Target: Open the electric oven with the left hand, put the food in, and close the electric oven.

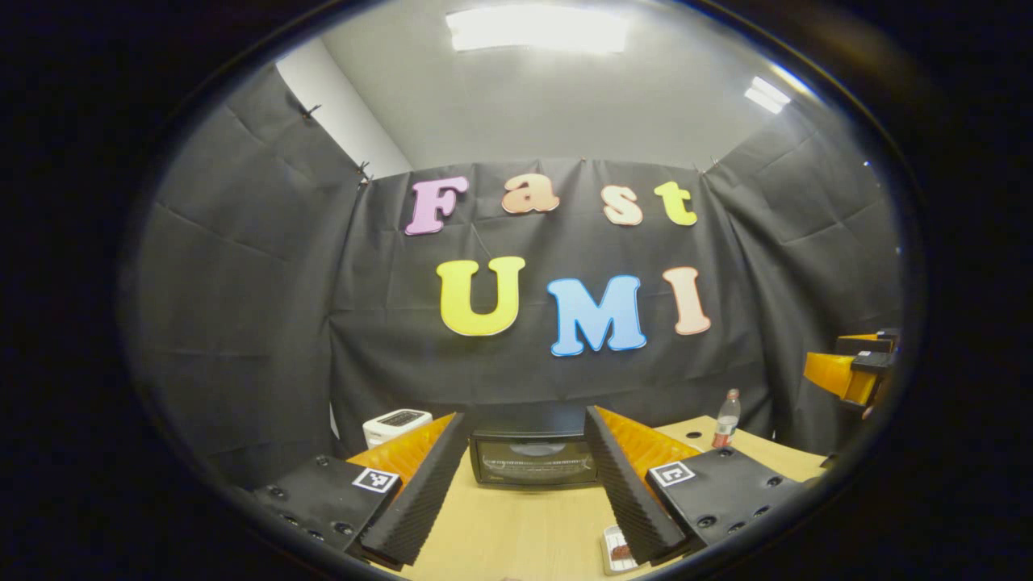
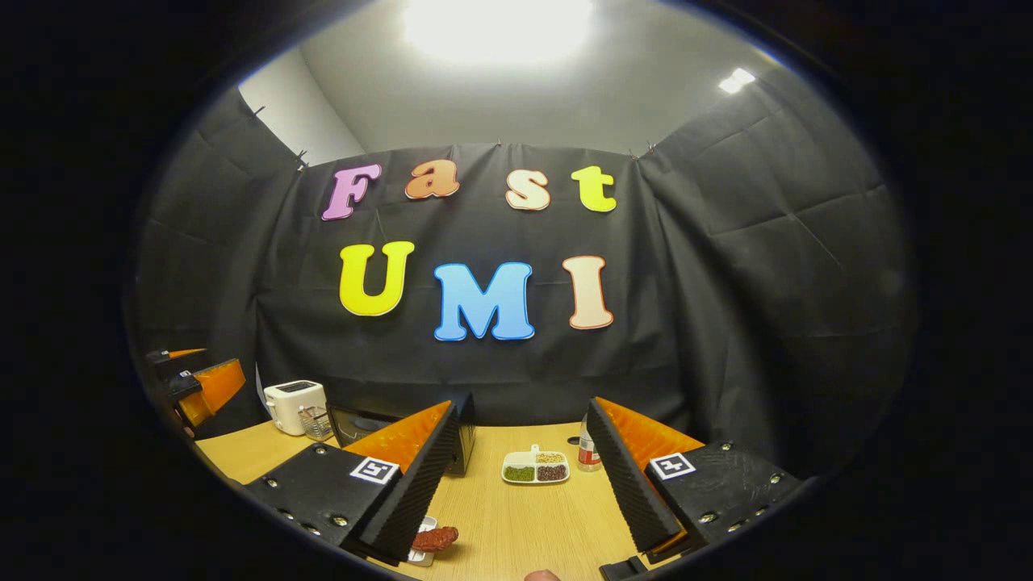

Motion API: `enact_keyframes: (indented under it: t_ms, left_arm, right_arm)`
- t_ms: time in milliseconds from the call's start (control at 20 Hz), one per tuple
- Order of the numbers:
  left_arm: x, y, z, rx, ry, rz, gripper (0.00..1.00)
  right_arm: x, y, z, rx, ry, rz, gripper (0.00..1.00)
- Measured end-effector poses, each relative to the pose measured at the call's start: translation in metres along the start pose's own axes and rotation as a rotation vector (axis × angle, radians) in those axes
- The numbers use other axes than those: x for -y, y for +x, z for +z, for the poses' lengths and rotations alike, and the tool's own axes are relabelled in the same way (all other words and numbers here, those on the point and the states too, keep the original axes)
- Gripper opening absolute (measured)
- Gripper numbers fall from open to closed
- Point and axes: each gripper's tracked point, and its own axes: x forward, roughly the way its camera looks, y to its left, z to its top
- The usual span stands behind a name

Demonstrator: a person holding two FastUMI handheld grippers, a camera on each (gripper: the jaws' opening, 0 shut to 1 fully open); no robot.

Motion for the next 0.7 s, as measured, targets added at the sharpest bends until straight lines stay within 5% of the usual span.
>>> enact_keyframes:
  t_ms: [700]
  left_arm:
    - [0.012,0.072,-0.017,0.014,0.023,0.006,1.00]
  right_arm:
    - [0.005,0.014,-0.002,0.018,0.033,0.053,0.97]
